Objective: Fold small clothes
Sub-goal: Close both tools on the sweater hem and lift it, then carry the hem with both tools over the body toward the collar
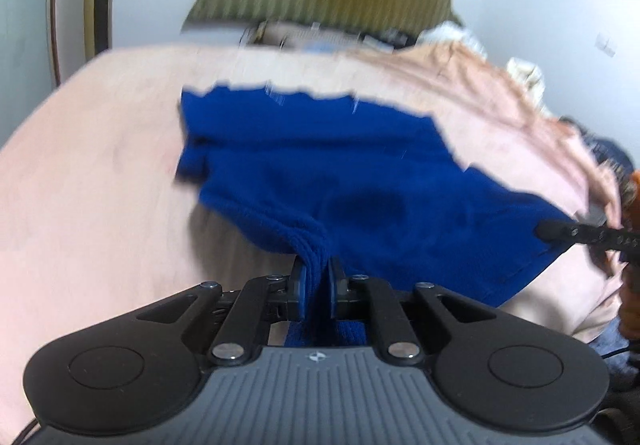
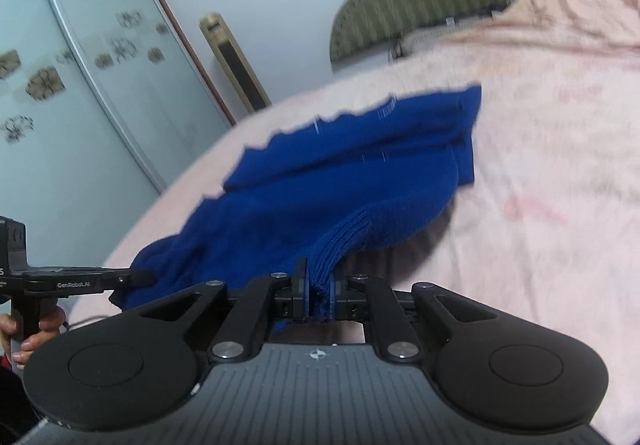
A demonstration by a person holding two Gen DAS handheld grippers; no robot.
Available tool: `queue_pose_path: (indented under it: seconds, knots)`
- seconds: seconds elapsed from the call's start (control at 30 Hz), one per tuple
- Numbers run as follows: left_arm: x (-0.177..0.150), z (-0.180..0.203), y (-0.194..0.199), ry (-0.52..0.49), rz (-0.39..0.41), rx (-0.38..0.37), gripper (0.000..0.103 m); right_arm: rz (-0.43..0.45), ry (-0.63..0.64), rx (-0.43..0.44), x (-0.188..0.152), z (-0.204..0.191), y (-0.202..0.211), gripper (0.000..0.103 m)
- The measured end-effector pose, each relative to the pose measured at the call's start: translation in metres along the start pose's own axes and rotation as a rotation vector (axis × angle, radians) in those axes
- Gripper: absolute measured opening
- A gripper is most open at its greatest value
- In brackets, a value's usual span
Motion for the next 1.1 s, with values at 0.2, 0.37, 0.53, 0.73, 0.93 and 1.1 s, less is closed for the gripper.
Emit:
queue_pose_path:
  seconds: [0.2,0.37,0.53,0.73,0.93,1.1]
  knots:
    - [0.016,0.003,0.039,-0.030,0.109,0.021,0.010,0.076,0.045,0.048,0.022,-0.020,0.035,0.012]
    - [0.012,-0.009,0.025,0.023,0.062,0.041,0.010,0.029,0.034,0.028,0.014,-0.016,0.025,0.012]
    - [0.026,-0.003,0.032,-0.017,0.143,0.060,0.010,0.054,0.057,0.065,0.021,-0.026,0.028,0.012]
    - [0.037,-0.009,0.025,0.027,0.183,0.063,0.010,0.030,0.039,0.062,0.023,-0.024,0.018,0.012]
    - [0.069,-0.015,0.012,0.039,0.217,0.101,0.010,0.105,-0.036,0.052,0.057,-0.011,0.008,0.012]
    - [0.100,-0.015,-0.002,0.032,0.241,0.150,0.010,0.149,-0.083,0.019,0.083,0.002,-0.014,0.012]
Point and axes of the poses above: each gripper's, at about its wrist camera, not at the fingertips, and y roughly against the way its jaws point, z to its right, x to its top, the point moved 6 cm from there along -y, roughly the way its jaws point, and after that the axes turned 3 degrees about -y, right-handed, at the moved point
